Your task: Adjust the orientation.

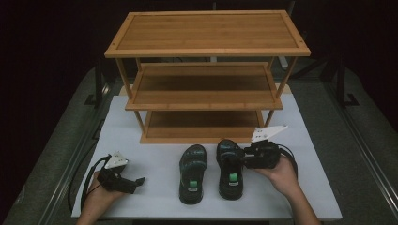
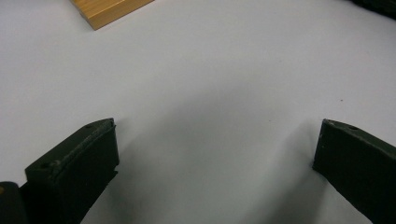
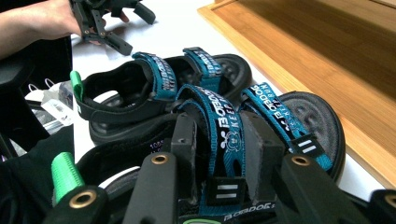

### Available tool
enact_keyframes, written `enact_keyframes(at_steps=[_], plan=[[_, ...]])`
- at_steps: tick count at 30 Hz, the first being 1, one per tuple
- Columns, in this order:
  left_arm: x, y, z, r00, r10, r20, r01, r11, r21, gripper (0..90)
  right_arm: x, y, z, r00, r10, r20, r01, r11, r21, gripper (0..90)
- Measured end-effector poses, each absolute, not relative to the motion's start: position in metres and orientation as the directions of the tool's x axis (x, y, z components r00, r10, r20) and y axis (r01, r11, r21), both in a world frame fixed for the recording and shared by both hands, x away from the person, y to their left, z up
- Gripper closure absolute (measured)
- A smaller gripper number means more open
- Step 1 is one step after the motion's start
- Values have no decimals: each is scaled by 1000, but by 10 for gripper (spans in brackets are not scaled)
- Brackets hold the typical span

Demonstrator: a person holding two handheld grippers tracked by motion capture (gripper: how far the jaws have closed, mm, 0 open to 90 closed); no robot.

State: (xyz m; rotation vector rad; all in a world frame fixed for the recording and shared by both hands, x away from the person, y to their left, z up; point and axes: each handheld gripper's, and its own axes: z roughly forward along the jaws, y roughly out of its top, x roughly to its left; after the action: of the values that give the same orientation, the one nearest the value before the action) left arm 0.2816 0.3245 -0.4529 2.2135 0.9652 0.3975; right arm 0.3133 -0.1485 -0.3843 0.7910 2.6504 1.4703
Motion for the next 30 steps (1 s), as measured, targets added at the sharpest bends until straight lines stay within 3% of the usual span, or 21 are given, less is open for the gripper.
enact_keyframes(at_steps=[23,25,30], plan=[[282,324,-453,678,735,7,528,-494,691,0,311,-117,-404,-881,413,232,421,458,783,671],[282,325,-453,678,735,7,528,-494,691,0,310,-118,-404,-882,413,228,419,464,780,638],[282,325,-453,678,735,6,528,-493,691,0,307,-116,-406,-882,427,198,411,492,768,451]])
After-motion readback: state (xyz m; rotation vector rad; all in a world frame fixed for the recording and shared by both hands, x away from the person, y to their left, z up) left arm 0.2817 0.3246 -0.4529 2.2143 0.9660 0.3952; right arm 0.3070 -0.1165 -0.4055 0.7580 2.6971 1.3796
